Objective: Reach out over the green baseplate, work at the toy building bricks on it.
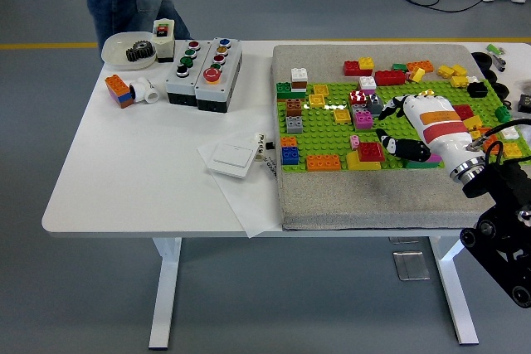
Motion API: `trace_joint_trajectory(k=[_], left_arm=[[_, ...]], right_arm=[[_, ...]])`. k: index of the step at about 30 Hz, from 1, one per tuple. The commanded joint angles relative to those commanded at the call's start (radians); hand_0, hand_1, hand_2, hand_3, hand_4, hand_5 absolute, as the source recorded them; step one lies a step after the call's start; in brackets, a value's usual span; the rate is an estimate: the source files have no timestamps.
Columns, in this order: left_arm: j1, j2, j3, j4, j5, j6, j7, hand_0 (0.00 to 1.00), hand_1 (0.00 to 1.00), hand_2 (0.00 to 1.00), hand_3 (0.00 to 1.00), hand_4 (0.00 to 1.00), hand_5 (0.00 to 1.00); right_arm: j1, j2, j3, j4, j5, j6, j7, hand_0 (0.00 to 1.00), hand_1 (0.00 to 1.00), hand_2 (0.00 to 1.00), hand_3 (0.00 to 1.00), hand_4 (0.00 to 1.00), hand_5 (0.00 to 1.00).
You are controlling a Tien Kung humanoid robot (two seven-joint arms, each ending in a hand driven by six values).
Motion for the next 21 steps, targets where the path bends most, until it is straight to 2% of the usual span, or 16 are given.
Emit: trace_joint_trajectory(k=[3, 9, 11, 12, 15, 17, 18, 21], left_arm=[[0.001, -0.001, -0.004, 0.001, 0.007, -0.001, 0.003, 0.798, 0.814, 0.825, 0.650, 0.660, 0.637], [0.007, -0.002, -0.012, 0.004, 0.021, -0.007, 0.008, 0.797, 0.813, 0.826, 0.650, 0.659, 0.638], [0.008, -0.002, -0.013, 0.004, 0.021, -0.008, 0.009, 0.797, 0.813, 0.826, 0.650, 0.659, 0.638], [0.008, -0.002, -0.013, 0.004, 0.024, -0.010, 0.009, 0.796, 0.813, 0.826, 0.650, 0.659, 0.638], [0.010, -0.002, -0.014, 0.004, 0.030, -0.014, 0.011, 0.796, 0.813, 0.826, 0.650, 0.659, 0.638], [0.011, -0.003, -0.016, 0.005, 0.036, -0.016, 0.014, 0.796, 0.813, 0.826, 0.650, 0.659, 0.638], [0.011, -0.003, -0.015, 0.005, 0.035, -0.016, 0.013, 0.798, 0.816, 0.827, 0.652, 0.657, 0.637], [0.014, -0.004, -0.013, 0.005, 0.030, -0.017, 0.012, 0.798, 0.816, 0.827, 0.652, 0.657, 0.637]], right_arm=[[-0.018, -0.005, 0.017, 0.021, 0.050, -0.007, 0.002, 0.496, 0.507, 0.545, 0.514, 0.689, 0.254], [-0.111, -0.010, 0.127, 0.125, 0.302, 0.001, 0.104, 0.534, 0.520, 0.554, 0.521, 0.695, 0.272], [-0.118, -0.010, 0.141, 0.133, 0.385, 0.006, 0.115, 0.534, 0.520, 0.554, 0.521, 0.695, 0.272], [-0.126, -0.010, 0.157, 0.142, 0.424, 0.018, 0.122, 0.624, 0.624, 0.658, 0.552, 0.820, 0.374], [-0.149, -0.014, 0.209, 0.158, 0.548, 0.064, 0.128, 0.624, 0.624, 0.658, 0.552, 0.820, 0.374], [-0.167, -0.015, 0.251, 0.157, 0.632, 0.116, 0.128, 0.624, 0.624, 0.658, 0.552, 0.820, 0.374], [-0.176, -0.016, 0.270, 0.155, 0.678, 0.144, 0.128, 0.756, 0.726, 0.761, 0.685, 0.998, 0.624], [-0.195, -0.015, 0.305, 0.154, 0.801, 0.192, 0.130, 0.756, 0.726, 0.761, 0.685, 0.998, 0.624]])
